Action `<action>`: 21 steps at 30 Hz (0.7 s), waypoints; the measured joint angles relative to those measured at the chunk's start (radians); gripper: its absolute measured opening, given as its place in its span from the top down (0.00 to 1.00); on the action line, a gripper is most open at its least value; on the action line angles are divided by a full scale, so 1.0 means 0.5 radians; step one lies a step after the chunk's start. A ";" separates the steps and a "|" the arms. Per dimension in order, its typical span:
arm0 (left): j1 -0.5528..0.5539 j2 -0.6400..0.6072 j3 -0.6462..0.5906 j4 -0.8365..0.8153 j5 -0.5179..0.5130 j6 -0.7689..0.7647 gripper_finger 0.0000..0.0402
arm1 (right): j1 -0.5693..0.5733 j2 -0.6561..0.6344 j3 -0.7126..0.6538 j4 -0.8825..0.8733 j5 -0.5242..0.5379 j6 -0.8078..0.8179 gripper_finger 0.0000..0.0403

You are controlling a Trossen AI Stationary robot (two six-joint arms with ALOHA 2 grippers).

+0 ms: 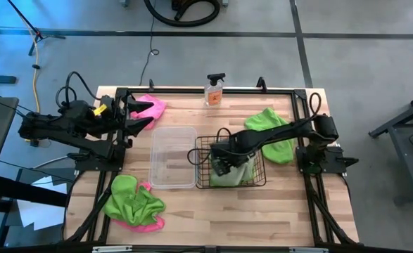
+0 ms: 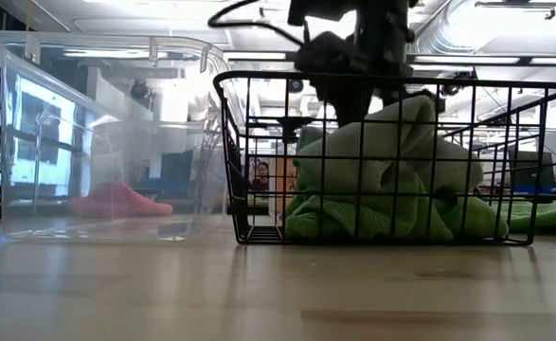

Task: Sort microfiber towel by color & place in baskets
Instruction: Put the green towel into the wire basket

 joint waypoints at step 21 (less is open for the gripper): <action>0.000 0.032 0.000 -0.037 -0.019 0.032 0.44 | 0.091 -0.549 0.191 -0.658 0.823 -0.636 0.36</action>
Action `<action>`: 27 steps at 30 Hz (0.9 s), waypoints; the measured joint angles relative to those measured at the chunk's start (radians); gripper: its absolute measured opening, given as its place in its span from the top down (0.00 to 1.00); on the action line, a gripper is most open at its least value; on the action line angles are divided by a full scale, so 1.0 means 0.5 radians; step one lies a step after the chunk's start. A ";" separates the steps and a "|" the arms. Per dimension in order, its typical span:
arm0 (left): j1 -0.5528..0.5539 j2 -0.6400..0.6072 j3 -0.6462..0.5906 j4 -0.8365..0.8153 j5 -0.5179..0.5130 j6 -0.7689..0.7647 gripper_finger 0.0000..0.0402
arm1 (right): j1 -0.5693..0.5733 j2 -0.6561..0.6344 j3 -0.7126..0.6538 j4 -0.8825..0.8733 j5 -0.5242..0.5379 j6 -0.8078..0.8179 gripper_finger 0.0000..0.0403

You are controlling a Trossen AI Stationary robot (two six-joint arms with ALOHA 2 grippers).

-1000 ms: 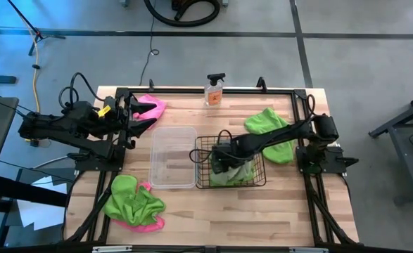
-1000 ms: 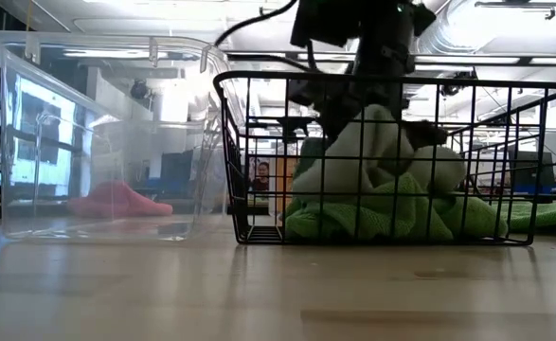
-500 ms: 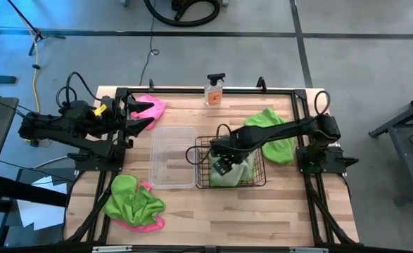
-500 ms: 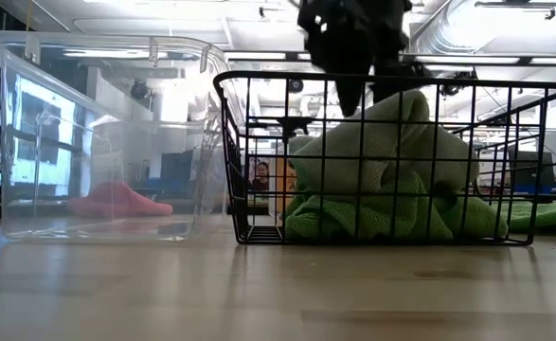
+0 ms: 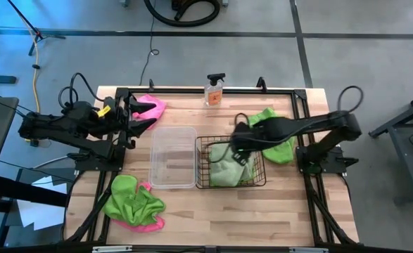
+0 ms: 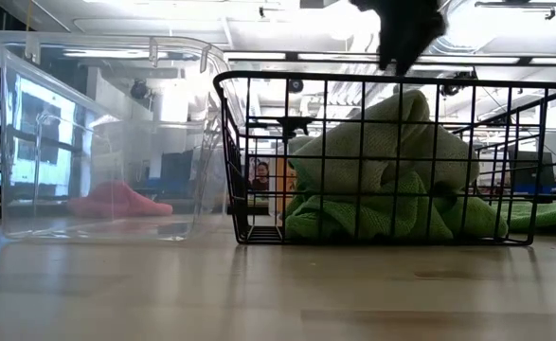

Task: Sort microfiber towel by color & place in baskets
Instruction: Put the green towel into the wire basket

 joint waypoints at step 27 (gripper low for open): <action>0.000 0.606 -0.002 0.308 -0.300 -0.168 0.44 | -0.029 -1.468 -1.445 2.610 0.171 -1.115 0.36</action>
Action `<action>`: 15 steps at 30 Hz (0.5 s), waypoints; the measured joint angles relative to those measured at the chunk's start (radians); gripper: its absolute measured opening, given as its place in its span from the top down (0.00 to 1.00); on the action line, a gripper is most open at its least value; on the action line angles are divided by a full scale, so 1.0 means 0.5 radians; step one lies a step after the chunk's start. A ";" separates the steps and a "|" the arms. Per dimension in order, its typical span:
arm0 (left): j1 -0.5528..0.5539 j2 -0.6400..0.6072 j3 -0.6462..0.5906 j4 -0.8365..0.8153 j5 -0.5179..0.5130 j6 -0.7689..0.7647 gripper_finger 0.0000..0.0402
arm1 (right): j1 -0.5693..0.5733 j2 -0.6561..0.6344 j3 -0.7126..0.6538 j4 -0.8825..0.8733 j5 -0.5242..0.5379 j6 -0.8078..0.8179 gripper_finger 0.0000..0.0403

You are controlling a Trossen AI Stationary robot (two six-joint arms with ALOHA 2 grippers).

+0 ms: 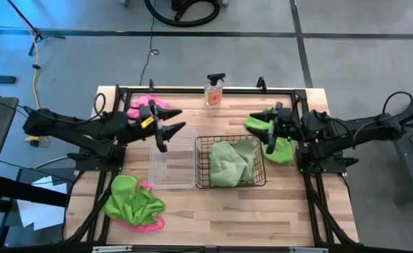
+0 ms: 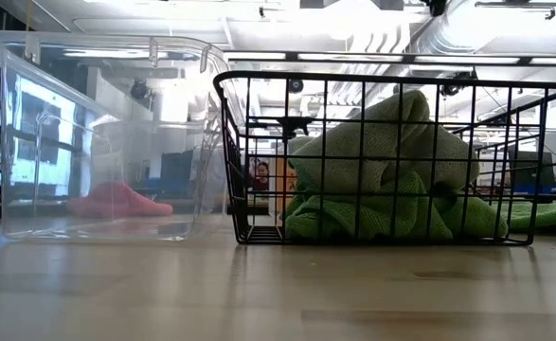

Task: Sort microfiber towel by color & place in baskets
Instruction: Put the green towel into the wire basket

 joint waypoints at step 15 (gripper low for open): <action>0.000 0.000 0.000 0.104 0.422 -0.062 0.44 | -0.037 0.102 0.000 0.090 -0.180 -0.122 0.36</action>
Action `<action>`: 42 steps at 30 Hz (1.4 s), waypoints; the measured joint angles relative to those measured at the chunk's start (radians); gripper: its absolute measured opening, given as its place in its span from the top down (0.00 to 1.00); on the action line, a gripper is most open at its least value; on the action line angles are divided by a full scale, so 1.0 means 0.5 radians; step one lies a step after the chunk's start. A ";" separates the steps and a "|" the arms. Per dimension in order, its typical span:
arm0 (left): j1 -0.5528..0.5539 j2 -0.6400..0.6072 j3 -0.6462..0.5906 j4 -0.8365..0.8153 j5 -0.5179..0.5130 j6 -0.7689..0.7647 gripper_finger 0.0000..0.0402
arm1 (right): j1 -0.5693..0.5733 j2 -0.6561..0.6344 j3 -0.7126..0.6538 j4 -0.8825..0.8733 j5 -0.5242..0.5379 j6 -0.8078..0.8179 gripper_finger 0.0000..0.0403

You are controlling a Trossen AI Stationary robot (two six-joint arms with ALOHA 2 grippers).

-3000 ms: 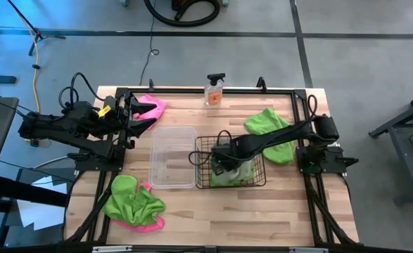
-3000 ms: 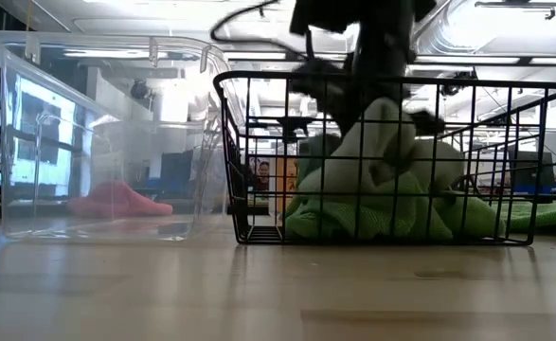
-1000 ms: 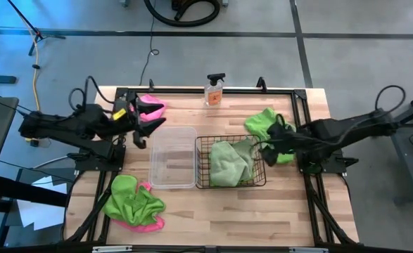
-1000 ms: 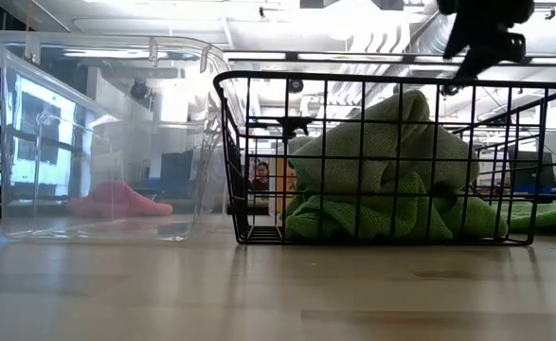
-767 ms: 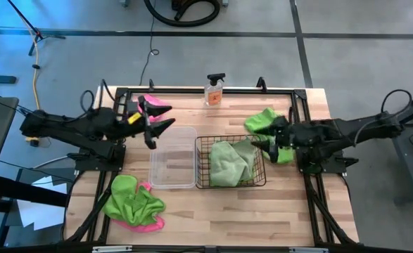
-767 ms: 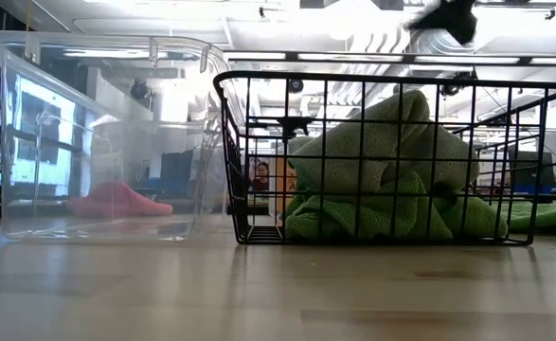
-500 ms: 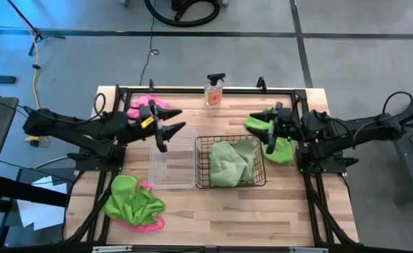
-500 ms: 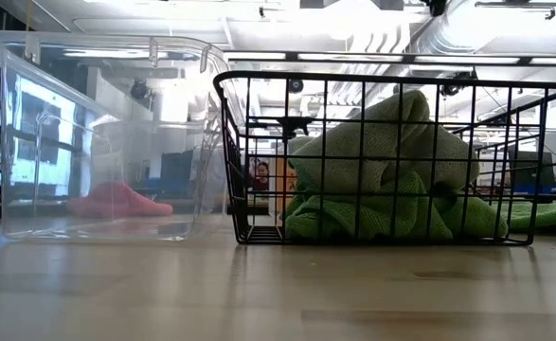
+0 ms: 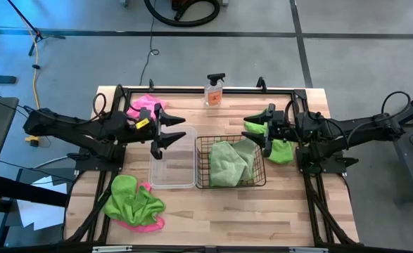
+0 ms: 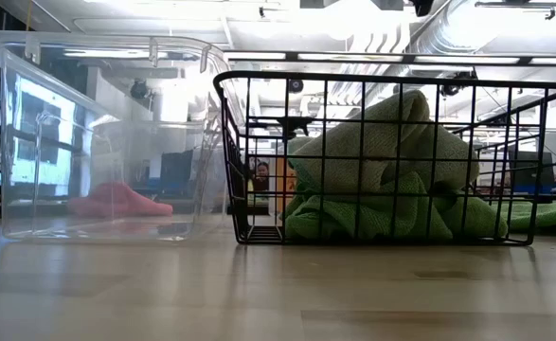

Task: Sort microfiber towel by color & place in baskets
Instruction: Put the green towel into the wire basket

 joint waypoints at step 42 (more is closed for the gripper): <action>-1.470 1.108 0.814 -2.871 0.826 -3.277 0.44 | -0.001 -0.001 0.001 -0.153 0.007 0.119 0.36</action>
